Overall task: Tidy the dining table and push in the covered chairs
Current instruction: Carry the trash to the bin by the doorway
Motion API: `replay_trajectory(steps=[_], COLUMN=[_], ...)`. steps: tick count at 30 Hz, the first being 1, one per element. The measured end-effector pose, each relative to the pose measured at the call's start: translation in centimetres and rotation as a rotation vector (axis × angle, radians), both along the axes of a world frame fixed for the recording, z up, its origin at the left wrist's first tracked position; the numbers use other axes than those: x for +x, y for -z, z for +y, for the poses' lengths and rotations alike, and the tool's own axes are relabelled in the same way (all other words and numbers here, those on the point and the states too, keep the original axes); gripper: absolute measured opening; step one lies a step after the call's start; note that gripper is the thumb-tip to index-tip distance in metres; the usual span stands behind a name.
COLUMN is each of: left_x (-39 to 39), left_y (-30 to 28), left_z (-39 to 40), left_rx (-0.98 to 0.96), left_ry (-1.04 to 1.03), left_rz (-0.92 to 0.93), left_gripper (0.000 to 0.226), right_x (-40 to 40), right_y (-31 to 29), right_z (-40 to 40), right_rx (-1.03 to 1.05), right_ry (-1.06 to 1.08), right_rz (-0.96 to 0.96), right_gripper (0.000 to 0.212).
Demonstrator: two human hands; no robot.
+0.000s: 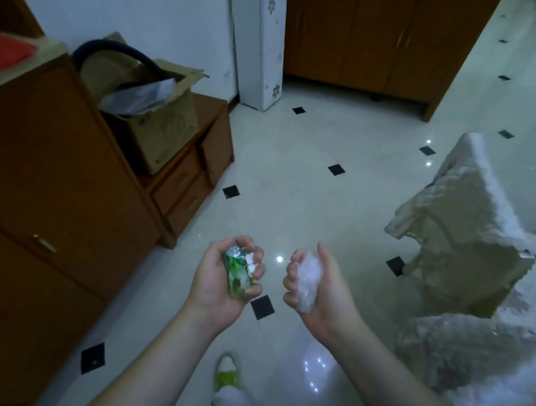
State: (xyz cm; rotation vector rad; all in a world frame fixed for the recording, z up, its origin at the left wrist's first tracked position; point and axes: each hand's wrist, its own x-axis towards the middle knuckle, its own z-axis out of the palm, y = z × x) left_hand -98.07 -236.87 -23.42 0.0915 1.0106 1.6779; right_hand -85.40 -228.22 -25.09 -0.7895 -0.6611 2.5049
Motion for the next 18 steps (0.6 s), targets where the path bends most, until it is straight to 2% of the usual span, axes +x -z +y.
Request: replay_trajectory(steps=[3,8,13,18], left_x=[-4.1,-11.2,-15.3,-16.7], left_y=[0.5,0.6,0.5,1.0], left_z=[3.2,8.0,13.9,20.8], left_rx=[0.028,0.026,0.018,0.008], left_ry=[0.041,0.093,0.198,0.269], left_rz=[-0.002,-0.033,-0.023,-0.024], left_gripper=[0.013,0.012,0.012,0.011], right_x=[-3.7,-9.4,-12.4,-13.3], right_y=[0.0,-1.2,-1.2,-0.2], right_z=[3.1,8.5,12.9,18.8], right_rx=[0.067,0.065,0.048,0.047], right_ry=[0.040,0.173,0.297,0.372], right_rz=[-0.038,-0.048,-0.037,-0.087], right_gripper=[0.036,0.013,0.009,0.016])
